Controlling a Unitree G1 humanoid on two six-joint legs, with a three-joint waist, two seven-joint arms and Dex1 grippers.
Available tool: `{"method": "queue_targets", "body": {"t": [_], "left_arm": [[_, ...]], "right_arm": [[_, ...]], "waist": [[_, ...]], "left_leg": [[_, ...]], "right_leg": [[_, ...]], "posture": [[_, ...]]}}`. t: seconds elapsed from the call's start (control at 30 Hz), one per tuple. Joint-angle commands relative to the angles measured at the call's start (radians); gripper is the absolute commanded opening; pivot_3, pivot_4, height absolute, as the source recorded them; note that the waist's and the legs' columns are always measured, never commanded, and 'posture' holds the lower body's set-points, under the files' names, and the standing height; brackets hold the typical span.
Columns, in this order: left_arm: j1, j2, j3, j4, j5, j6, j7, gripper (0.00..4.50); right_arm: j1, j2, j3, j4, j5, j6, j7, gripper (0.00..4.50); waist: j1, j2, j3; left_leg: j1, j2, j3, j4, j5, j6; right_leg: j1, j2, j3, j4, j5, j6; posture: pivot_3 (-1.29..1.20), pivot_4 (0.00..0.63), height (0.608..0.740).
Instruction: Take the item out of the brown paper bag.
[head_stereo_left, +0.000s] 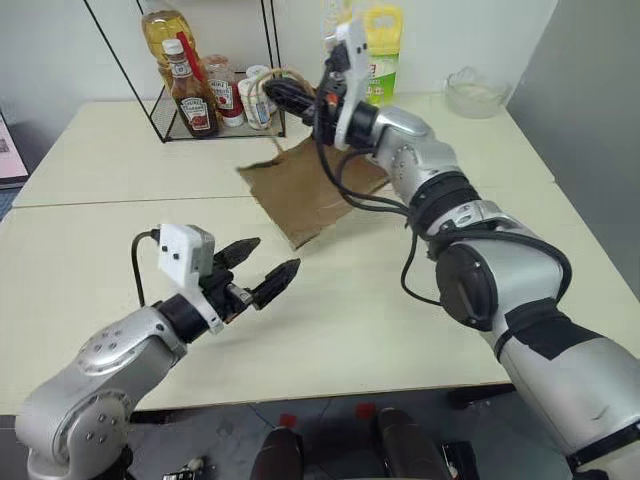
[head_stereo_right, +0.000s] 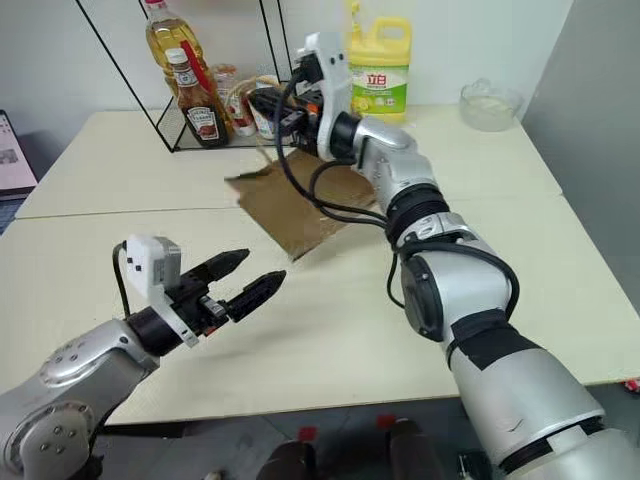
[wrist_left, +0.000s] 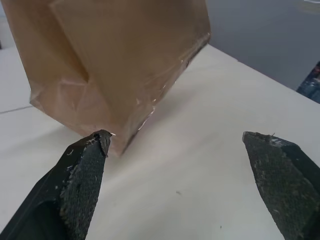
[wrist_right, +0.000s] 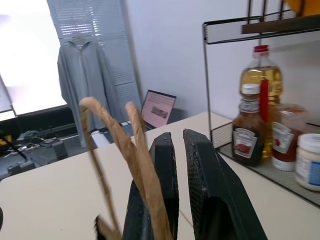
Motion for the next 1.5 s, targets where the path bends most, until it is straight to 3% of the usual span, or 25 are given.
{"method": "queue_targets", "body": {"t": [0.03,0.33,0.77,1.03,1.2,1.5], "left_arm": [[0.023,-0.014,-0.019,-0.060,0.006,-0.044,0.041,4.50],[0.033,-0.002,-0.040,-0.053,-0.003,-0.077,0.075,4.50],[-0.016,0.031,-0.070,0.013,-0.003,-0.106,0.050,4.50],[-0.019,0.025,-0.073,0.024,-0.001,-0.122,0.051,4.50],[0.011,-0.014,-0.048,-0.013,0.006,-0.158,0.114,4.50],[0.147,-0.003,0.073,-0.128,-0.071,-0.173,0.221,4.50]], "right_arm": [[-0.008,0.016,-0.003,-0.015,-0.012,-0.060,-0.017,0.00],[-0.014,0.029,-0.001,0.009,-0.061,-0.078,-0.192,0.00],[0.013,0.019,0.009,0.011,-0.097,-0.058,-0.254,0.00],[-0.050,0.053,-0.027,0.001,-0.062,-0.032,-0.263,0.00],[-0.073,0.111,-0.046,-0.003,-0.038,-0.025,-0.267,0.00],[-0.060,0.196,-0.057,0.009,-0.040,-0.033,-0.281,0.00]], "waist": [[0.004,0.000,0.000],[0.006,0.000,0.000],[0.002,0.000,0.000],[0.001,0.000,0.000],[-0.004,0.000,0.000],[0.004,-0.001,0.000]], "left_leg": [[0.000,0.000,0.000,0.000,0.000,0.000],[0.000,0.000,0.000,0.000,0.000,0.000],[0.000,0.000,0.000,0.000,0.000,0.000],[0.000,0.000,0.000,0.000,0.000,0.000],[0.000,0.000,0.000,0.000,0.000,0.000],[0.000,0.000,0.000,0.000,0.000,0.001]], "right_leg": [[0.000,0.000,0.000,0.000,0.000,0.000],[0.000,0.000,0.000,0.000,0.001,-0.001],[0.000,0.001,0.000,0.000,0.001,-0.001],[0.000,0.001,0.000,0.000,0.001,-0.001],[0.000,0.001,0.000,0.000,0.001,-0.001],[0.000,0.001,0.000,0.000,0.001,-0.001]], "posture": [[0.00,0.150,0.740],[0.00,0.150,0.740],[0.00,0.150,0.740],[0.00,0.150,0.740],[0.00,0.150,0.740],[0.00,0.150,0.740]]}}
